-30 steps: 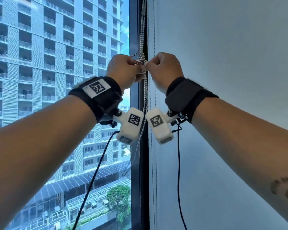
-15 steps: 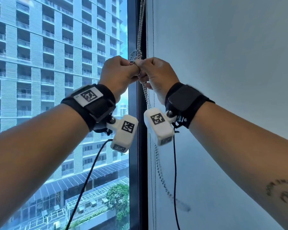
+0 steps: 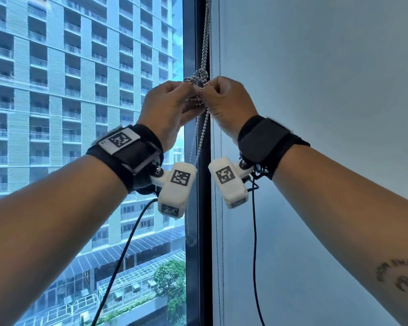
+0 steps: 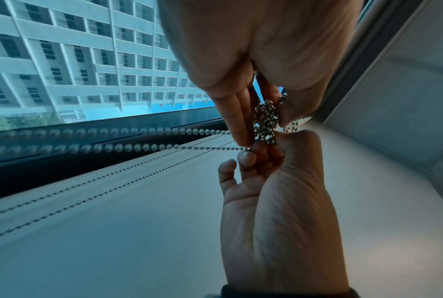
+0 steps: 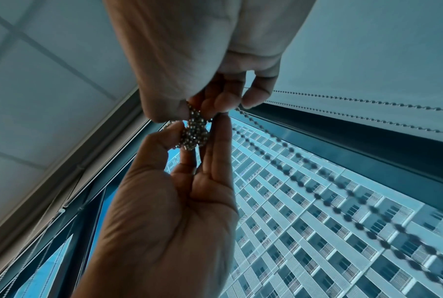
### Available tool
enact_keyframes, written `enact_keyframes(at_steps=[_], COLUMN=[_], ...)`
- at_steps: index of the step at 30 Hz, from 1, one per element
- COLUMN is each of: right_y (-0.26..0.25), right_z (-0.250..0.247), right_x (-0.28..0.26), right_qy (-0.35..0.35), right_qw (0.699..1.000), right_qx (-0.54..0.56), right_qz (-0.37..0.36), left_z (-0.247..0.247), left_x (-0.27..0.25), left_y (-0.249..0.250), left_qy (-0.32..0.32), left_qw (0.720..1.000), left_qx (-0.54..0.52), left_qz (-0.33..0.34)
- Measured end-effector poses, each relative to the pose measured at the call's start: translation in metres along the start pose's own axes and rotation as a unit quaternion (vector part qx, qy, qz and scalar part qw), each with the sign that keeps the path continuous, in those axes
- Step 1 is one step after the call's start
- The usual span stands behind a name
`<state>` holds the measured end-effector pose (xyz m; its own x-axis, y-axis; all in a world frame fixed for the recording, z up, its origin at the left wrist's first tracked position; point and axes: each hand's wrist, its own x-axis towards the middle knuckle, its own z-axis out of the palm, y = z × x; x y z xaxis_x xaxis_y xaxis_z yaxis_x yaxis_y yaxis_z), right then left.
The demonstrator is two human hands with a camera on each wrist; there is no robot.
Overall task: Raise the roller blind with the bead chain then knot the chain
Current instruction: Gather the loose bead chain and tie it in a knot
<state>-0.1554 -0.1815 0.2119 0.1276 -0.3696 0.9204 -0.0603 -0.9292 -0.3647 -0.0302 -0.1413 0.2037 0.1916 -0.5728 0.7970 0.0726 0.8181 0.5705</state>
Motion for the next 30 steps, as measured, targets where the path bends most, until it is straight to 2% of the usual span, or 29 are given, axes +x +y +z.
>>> enact_keyframes(at_steps=[3, 5, 6, 9, 10, 15, 22, 26, 30], right_y=[0.000, -0.002, -0.003, -0.002, -0.001, -0.007, -0.012, -0.014, -0.018], right_z=[-0.002, -0.003, -0.003, -0.005, -0.006, -0.005, -0.008, -0.010, -0.013], right_x=[-0.001, 0.000, 0.000, -0.002, -0.003, -0.009, -0.011, -0.012, -0.017], right_qy=[-0.003, -0.008, -0.011, -0.035, -0.043, -0.040, -0.034, -0.073, -0.101], right_qw=[1.000, 1.000, 1.000, 0.993, 0.990, 0.984, 0.992, 0.993, 0.992], right_qx=[0.004, -0.001, 0.008, 0.092, 0.115, 0.165, 0.118, 0.094, 0.070], right_qz=[-0.014, -0.010, 0.004, 0.063, 0.068, 0.051, 0.027, 0.025, 0.032], left_z=[-0.002, 0.000, 0.000, 0.000, 0.001, 0.004, 0.007, -0.001, -0.002], left_x=[-0.002, -0.003, -0.002, 0.001, -0.001, -0.008, -0.020, -0.028, -0.036], left_y=[0.006, 0.010, 0.011, 0.011, 0.011, 0.012, 0.024, 0.018, 0.013], left_qy=[-0.012, -0.002, 0.009, 0.052, 0.048, 0.033, 0.017, 0.030, 0.038], left_qw=[1.000, 0.998, 0.992, 0.943, 0.942, 0.979, 0.985, 0.971, 0.935], left_qx=[0.002, 0.054, 0.107, 0.288, 0.290, 0.169, 0.146, 0.211, 0.309], left_qz=[0.002, 0.027, 0.060, 0.156, 0.159, 0.111, 0.089, 0.110, 0.168])
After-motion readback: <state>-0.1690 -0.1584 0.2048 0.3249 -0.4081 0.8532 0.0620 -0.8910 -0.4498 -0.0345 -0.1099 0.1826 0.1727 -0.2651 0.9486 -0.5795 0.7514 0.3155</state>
